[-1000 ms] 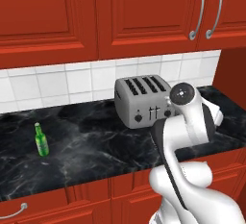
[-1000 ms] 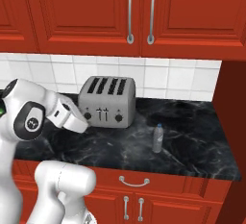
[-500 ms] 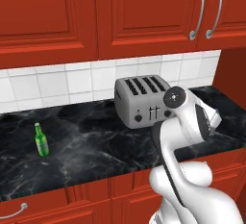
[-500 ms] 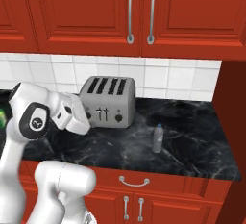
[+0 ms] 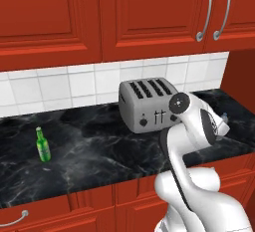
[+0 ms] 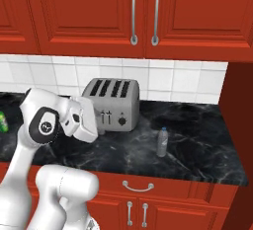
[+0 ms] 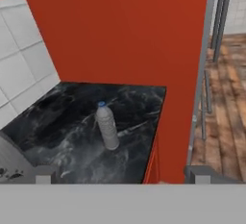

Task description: Place the drinks on the dining counter in a tight cluster.

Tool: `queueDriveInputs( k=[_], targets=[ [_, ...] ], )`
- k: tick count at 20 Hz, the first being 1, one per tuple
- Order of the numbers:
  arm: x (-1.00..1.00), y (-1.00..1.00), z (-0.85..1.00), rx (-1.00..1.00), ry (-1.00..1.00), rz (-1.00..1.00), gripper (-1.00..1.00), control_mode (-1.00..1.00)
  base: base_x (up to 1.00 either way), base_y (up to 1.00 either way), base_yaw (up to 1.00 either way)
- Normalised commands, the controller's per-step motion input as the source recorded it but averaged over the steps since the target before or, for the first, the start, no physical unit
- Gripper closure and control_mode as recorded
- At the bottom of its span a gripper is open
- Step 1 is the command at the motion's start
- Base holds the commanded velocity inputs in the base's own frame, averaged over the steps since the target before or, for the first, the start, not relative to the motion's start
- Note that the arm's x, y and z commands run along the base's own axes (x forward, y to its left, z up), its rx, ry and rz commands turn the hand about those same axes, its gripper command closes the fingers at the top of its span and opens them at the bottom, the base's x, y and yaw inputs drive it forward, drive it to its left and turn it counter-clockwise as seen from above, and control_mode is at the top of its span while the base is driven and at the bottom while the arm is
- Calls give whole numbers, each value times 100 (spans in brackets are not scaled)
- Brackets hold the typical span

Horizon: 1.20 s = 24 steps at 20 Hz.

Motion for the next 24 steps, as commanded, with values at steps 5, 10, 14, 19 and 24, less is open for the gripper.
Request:
queueDriveInputs(
  k=[5,10,14,19,24],
  targets=[
    [-1,-29,-29,-1,-7,-3,-100,-100,0,0,0],
    [0,-20,-38,-11,-8,-11,-100,-100,0,0,0],
    [1,-15,-30,-12,-4,-13,-100,-100,0,0,0],
    [0,-8,-18,-4,-2,-8,-100,-100,0,0,0],
    [0,-1,-8,0,-2,0,-100,-100,0,0,0]
  ],
)
